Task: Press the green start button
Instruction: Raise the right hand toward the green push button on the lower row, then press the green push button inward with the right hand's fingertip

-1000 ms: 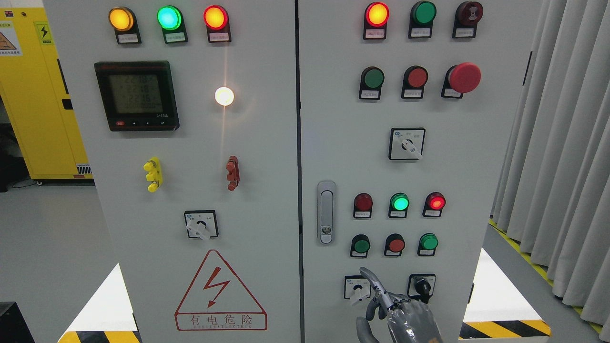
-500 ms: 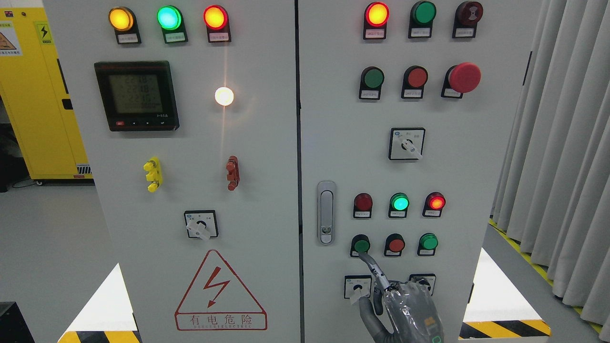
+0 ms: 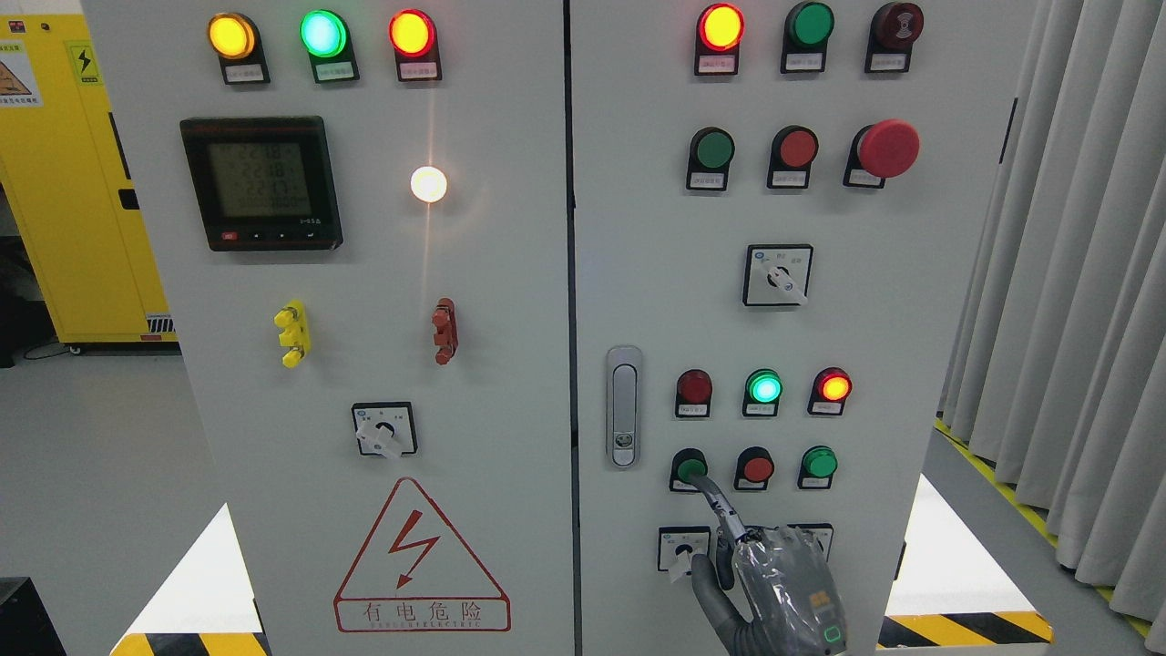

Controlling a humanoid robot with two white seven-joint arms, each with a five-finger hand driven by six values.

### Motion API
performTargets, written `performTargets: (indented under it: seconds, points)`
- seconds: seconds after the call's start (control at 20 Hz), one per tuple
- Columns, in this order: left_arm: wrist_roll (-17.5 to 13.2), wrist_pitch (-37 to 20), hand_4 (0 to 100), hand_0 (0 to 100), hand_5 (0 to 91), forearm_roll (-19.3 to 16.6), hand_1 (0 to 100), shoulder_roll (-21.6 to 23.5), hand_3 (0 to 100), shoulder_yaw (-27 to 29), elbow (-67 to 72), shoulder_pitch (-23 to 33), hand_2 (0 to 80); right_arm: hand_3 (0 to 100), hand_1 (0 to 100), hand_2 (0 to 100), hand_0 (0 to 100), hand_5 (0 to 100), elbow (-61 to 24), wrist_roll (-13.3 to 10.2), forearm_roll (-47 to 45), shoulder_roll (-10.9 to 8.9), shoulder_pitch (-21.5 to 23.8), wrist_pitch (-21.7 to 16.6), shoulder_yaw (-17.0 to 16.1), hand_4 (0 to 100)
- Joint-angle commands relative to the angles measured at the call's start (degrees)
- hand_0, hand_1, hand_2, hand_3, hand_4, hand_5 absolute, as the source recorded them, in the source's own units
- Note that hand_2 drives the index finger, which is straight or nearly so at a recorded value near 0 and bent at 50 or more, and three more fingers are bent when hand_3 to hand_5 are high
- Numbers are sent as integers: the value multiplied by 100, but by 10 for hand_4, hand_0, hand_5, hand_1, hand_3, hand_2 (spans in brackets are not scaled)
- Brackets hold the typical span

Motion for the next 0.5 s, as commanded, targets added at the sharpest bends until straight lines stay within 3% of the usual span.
performTargets:
  seconds: [0.0, 0.45]
  points:
    - [2, 2, 0, 120, 0, 0, 556, 0, 0, 0, -5, 8, 0, 927, 921, 0, 786, 1000, 262, 20, -25, -121, -96, 6, -71, 994]
    - [2, 2, 0, 120, 0, 0, 556, 0, 0, 0, 3, 8, 0, 926, 921, 0, 796, 1000, 420, 29, -43, -121, -149, 15, -62, 996]
